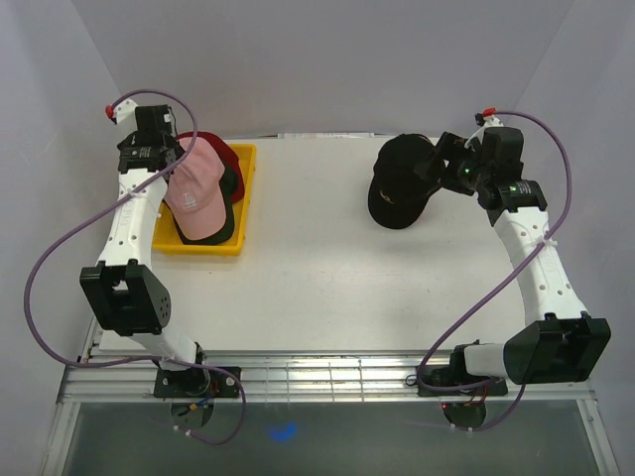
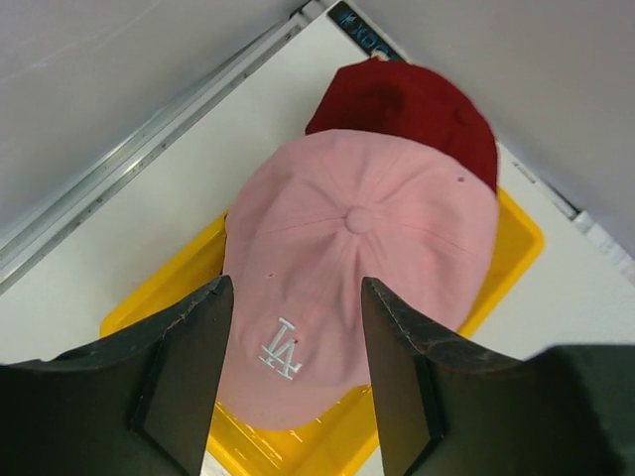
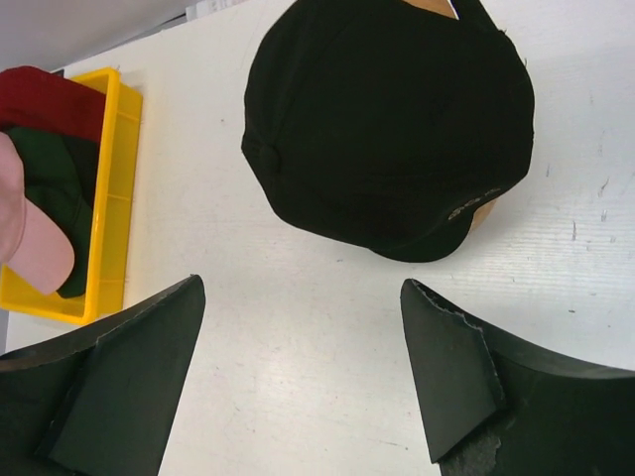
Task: Stack the hats
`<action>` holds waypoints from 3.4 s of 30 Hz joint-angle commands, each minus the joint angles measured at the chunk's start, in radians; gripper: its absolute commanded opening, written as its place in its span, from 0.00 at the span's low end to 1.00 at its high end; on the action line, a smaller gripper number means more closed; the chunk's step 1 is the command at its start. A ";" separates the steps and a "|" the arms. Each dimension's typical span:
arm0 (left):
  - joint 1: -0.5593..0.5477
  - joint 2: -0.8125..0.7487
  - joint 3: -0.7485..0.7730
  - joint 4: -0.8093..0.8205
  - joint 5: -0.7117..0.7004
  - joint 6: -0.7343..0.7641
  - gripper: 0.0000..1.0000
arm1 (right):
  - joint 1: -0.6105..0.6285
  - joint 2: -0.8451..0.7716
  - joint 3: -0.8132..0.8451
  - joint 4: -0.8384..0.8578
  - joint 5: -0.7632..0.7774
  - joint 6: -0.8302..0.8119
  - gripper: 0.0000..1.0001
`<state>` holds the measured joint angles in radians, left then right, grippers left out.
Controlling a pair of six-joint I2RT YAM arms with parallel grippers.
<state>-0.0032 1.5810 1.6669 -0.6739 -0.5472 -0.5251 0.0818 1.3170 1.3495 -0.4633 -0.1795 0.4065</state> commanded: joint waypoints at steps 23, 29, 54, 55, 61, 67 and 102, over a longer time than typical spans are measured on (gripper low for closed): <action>0.114 0.145 0.065 0.025 0.276 -0.078 0.60 | 0.009 -0.067 -0.041 -0.008 0.003 -0.061 0.85; 0.114 0.185 0.082 0.027 0.289 -0.076 0.57 | 0.009 -0.074 -0.049 -0.003 0.003 -0.058 0.85; 0.111 0.201 0.151 0.004 0.320 -0.059 0.00 | 0.009 -0.081 -0.076 0.017 -0.003 -0.051 0.85; 0.111 0.198 0.152 0.000 0.322 -0.058 0.00 | 0.009 -0.081 -0.076 0.018 -0.002 -0.049 0.85; 0.094 0.143 0.162 -0.013 0.328 -0.041 0.00 | 0.009 -0.078 -0.067 0.014 0.005 -0.051 0.85; 0.091 0.109 0.191 -0.016 0.381 -0.012 0.00 | 0.009 -0.068 -0.058 0.009 0.011 -0.054 0.85; -0.292 0.180 0.568 0.039 0.698 0.008 0.00 | -0.007 -0.005 0.103 -0.057 0.060 -0.057 0.86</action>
<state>-0.2398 1.7729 2.2078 -0.6979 0.1009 -0.4980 0.0860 1.3060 1.3899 -0.5213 -0.1402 0.3588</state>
